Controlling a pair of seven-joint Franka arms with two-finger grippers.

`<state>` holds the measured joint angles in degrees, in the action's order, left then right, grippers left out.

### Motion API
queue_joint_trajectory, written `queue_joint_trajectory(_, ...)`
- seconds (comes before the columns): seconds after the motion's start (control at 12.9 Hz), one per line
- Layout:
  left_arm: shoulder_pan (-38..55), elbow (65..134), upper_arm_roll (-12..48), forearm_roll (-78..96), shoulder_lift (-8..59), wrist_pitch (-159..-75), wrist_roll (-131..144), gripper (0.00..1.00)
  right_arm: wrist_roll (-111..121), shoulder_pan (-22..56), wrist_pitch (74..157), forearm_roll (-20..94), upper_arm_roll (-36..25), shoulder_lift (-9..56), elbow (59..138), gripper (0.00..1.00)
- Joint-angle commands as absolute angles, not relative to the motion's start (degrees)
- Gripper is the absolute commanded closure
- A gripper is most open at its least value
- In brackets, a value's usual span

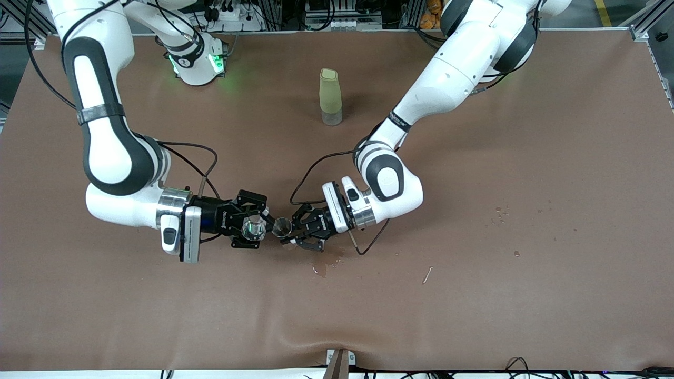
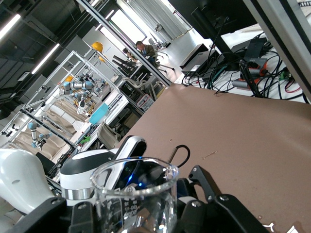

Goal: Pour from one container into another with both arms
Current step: 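Tilt the beaker over the jigger rim with the right gripper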

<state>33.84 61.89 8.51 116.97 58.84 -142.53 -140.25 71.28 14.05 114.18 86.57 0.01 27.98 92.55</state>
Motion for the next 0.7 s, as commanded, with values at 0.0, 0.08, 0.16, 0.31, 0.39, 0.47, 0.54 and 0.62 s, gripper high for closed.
queue_joint_trajectory(0.0, 33.7, 61.6, 8.7, 118.9, 58.9, -141.9, -142.5, 1.00, 68.7, 15.0, 114.9, 86.3, -0.7, 22.9, 98.3, 1.00)
queue_joint_trajectory(0.08, 33.6, 61.6, 8.7, 119.0, 59.1, -141.9, -141.9, 1.00, 67.3, 15.2, 114.9, 86.3, -0.7, 22.3, 99.3, 1.00)
queue_joint_trajectory(0.16, 33.5, 61.5, 8.6, 118.8, 59.2, -141.9, -140.7, 1.00, 66.3, 15.6, 114.9, 86.3, -0.7, 21.9, 100.0, 1.00)
queue_joint_trajectory(0.31, 33.4, 61.3, 8.4, 118.9, 59.3, -141.9, -139.3, 1.00, 64.0, 15.7, 114.9, 86.3, -0.7, 21.2, 101.1, 1.00)
queue_joint_trajectory(0.39, 33.4, 61.2, 8.4, 118.8, 59.4, -141.9, -139.1, 1.00, 63.1, 16.3, 114.9, 86.3, -0.7, 21.1, 101.1, 1.00)
queue_joint_trajectory(0.47, 33.5, 61.1, 8.4, 118.9, 59.4, -141.9, -138.9, 1.00, 62.5, 16.4, 115.2, 86.3, -0.7, 21.1, 101.1, 1.00)
queue_joint_trajectory(0.54, 33.5, 61.1, 8.4, 118.9, 59.4, -142.1, -138.5, 1.00, 62.4, 16.8, 116.4, 86.3, -0.7, 21.2, 101.1, 1.00)
queue_joint_trajectory(0.62, 33.5, 61.1, 8.4, 118.9, 59.4, -142.1, -138.4, 1.00, 62.3, 17.5, 117.5, 86.4, -0.7, 21.3, 101.0, 1.00)
